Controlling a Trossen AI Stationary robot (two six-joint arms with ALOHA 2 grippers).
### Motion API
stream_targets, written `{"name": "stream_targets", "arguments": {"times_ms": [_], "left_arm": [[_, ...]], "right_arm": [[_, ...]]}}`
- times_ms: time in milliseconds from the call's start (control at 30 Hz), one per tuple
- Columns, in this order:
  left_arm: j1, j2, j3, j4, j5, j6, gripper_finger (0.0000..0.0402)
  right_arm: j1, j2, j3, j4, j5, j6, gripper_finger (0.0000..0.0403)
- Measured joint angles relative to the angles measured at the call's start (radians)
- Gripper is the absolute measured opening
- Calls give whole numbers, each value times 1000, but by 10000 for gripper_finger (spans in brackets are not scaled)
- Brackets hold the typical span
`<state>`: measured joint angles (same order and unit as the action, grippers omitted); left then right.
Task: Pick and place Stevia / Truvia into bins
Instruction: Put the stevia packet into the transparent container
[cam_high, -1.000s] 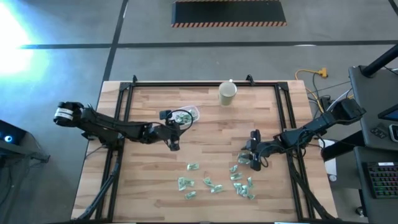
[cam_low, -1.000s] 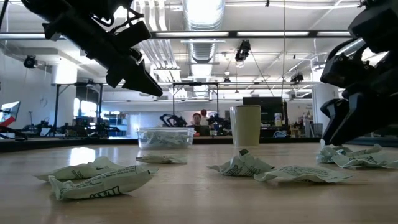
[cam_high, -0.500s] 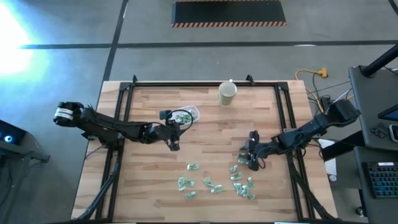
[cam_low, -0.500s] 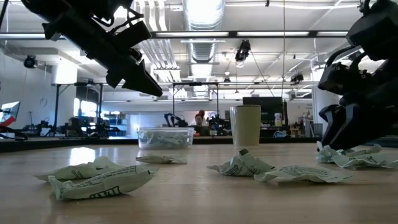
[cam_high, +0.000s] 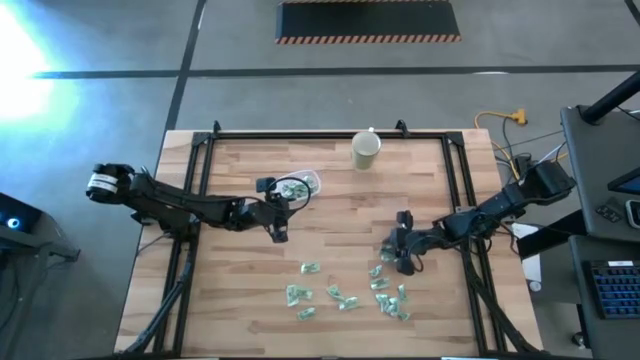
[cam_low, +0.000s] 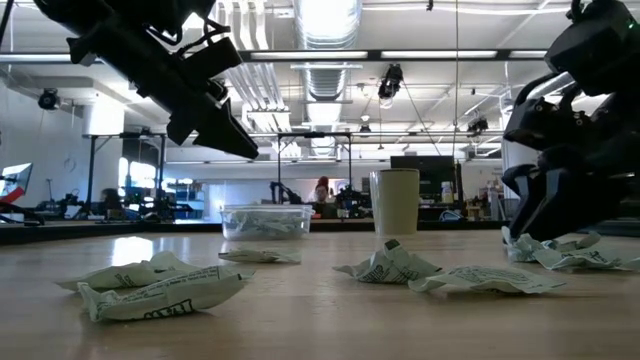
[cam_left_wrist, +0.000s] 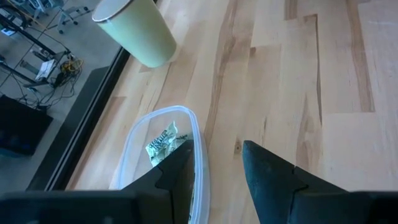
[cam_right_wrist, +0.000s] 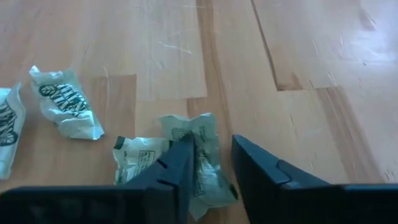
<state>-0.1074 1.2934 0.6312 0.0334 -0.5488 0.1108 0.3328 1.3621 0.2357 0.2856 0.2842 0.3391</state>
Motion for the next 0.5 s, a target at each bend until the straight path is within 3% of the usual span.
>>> {"name": "stream_targets", "arguments": {"times_ms": [267,500], "left_arm": [[0,0,0,0,0,0,121],[0,0,0,0,0,0,121]], "right_arm": [[0,0,7,-1,2,-73,16],[0,1,36,-2,7,-130,9]]}}
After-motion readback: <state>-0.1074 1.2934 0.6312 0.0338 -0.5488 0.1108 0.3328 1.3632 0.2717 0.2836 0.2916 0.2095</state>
